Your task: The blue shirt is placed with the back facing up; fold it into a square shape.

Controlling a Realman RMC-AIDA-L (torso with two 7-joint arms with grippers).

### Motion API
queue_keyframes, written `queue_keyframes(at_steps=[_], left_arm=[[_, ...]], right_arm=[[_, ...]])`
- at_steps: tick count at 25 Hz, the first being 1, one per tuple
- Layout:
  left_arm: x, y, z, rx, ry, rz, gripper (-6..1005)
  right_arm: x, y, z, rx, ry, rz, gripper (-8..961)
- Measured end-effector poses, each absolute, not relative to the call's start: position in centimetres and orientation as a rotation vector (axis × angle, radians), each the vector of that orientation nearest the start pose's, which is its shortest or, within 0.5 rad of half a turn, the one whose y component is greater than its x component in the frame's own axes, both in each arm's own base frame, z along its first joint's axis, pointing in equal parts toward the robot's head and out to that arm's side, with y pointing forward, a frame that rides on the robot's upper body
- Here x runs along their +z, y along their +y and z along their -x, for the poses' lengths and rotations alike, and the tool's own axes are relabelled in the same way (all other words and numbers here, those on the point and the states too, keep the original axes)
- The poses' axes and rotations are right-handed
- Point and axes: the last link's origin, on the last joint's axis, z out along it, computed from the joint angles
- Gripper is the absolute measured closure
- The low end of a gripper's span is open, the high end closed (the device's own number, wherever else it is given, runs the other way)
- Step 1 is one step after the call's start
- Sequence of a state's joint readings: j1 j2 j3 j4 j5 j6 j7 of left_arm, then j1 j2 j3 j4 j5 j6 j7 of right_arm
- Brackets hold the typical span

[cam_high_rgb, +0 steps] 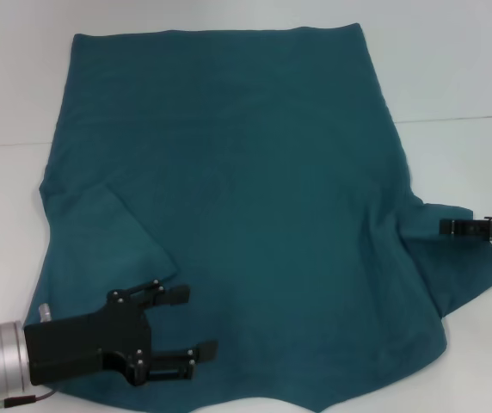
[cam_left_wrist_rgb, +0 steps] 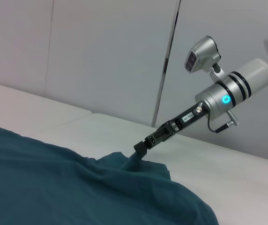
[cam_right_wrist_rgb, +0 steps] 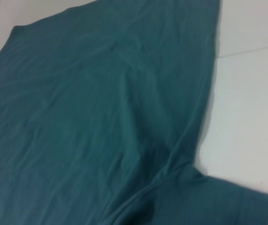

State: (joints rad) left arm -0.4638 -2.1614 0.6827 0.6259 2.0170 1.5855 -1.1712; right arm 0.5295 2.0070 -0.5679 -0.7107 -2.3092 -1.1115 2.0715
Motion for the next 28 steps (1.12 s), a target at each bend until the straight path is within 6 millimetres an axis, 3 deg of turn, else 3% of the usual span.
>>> queue_keyframes(at_steps=[12,23,28], left_arm=[[-3.84,29.67,26.30,-0.760,-0.478,2.769,94],[-3.84,29.73,26.32,-0.756,-0.479,2.766,93],[-3.84,29.68,26.38,-0.756,-0.482,2.765,94]], right_arm=[[5.78,36.98,-35.12,0.347,1.433,2.015,91],[6.05,37.05,-35.09,0.348,1.425,2.016,552],[6.09,37.01,-35.12,0.364,1.425,2.008,662]])
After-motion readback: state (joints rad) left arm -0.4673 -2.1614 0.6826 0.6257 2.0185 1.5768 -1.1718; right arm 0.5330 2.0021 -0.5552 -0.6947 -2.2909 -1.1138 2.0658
